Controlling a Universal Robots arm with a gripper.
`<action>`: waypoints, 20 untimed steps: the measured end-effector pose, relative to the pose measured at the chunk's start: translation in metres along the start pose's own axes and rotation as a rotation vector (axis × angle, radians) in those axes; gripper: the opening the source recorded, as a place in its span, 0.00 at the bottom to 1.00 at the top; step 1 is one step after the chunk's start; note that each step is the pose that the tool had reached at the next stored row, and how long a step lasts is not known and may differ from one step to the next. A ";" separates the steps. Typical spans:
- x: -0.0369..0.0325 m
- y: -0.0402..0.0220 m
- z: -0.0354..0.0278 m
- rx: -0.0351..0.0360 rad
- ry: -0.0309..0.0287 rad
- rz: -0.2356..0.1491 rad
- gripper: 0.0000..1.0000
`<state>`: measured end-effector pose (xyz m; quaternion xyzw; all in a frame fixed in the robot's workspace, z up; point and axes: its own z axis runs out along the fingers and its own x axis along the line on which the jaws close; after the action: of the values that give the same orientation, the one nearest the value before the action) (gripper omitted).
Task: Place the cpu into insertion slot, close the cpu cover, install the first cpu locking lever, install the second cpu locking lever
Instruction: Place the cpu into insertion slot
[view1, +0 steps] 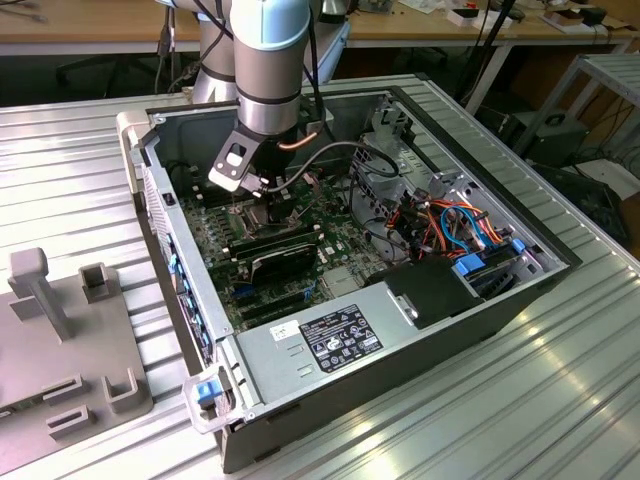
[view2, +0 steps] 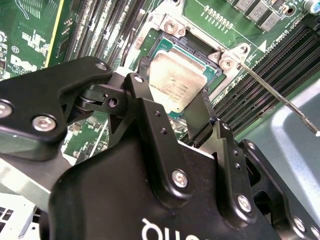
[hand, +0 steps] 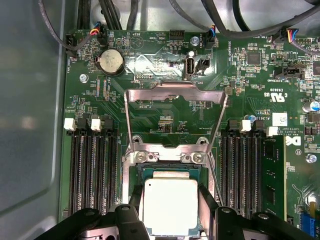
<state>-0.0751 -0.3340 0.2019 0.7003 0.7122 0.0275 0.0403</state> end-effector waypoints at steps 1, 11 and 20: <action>0.0000 0.0000 0.0000 0.0000 -0.0002 0.001 0.53; 0.0006 0.0002 0.0003 0.0002 0.0003 0.015 0.53; 0.0008 0.0013 0.0017 0.0002 0.0038 0.015 0.53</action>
<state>-0.0737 -0.3332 0.2003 0.7057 0.7068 0.0291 0.0387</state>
